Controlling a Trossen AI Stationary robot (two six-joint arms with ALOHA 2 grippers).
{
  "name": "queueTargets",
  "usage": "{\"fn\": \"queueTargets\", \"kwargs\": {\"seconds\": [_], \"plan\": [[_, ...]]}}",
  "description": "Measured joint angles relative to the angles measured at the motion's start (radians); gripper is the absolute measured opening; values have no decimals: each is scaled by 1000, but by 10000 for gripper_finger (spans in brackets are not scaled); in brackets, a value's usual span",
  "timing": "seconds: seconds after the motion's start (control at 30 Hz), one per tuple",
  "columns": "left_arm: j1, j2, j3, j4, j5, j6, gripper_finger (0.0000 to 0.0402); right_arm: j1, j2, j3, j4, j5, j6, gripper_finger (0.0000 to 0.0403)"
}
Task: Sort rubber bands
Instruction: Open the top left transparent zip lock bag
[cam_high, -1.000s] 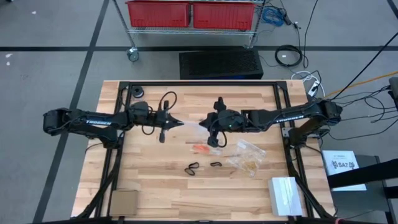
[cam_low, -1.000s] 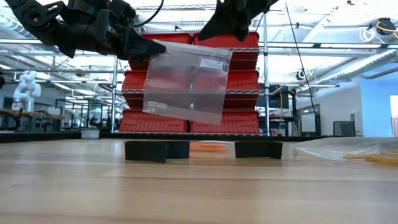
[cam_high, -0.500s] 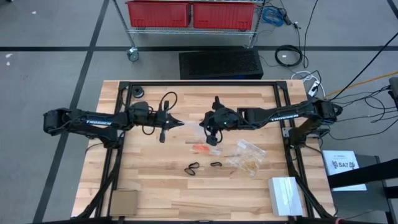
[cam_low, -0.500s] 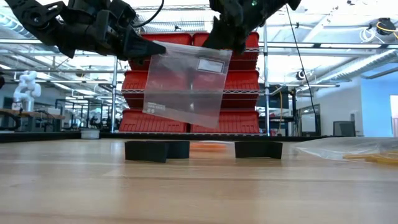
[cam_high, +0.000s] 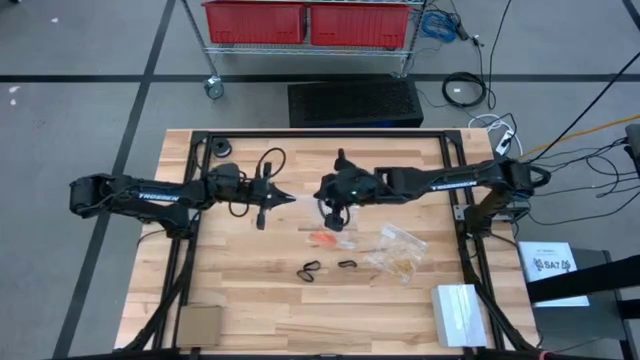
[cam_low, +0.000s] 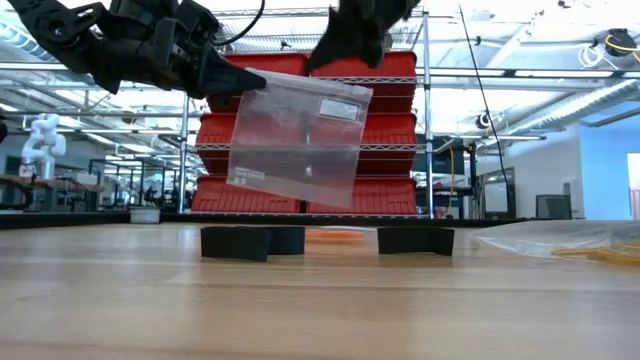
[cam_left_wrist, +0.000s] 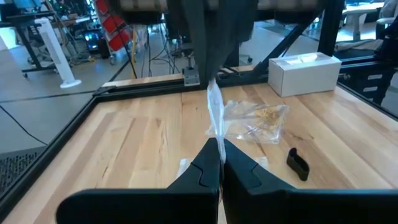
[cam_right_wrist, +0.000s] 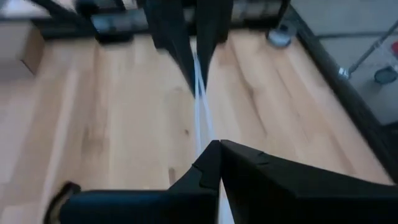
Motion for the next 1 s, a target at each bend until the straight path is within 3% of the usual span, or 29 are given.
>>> {"fn": "queueTargets", "kwargs": {"seconds": [0.27,0.63,1.0], "plan": [[0,0,0,-11,0,0,2,-2,102,7,-17,-27,1,0],[0,0,0,-21,0,0,2,0,95,163,-181,-27,11,0],[0,0,0,-22,0,0,2,-2,109,163,-206,-21,-12,0]]}}
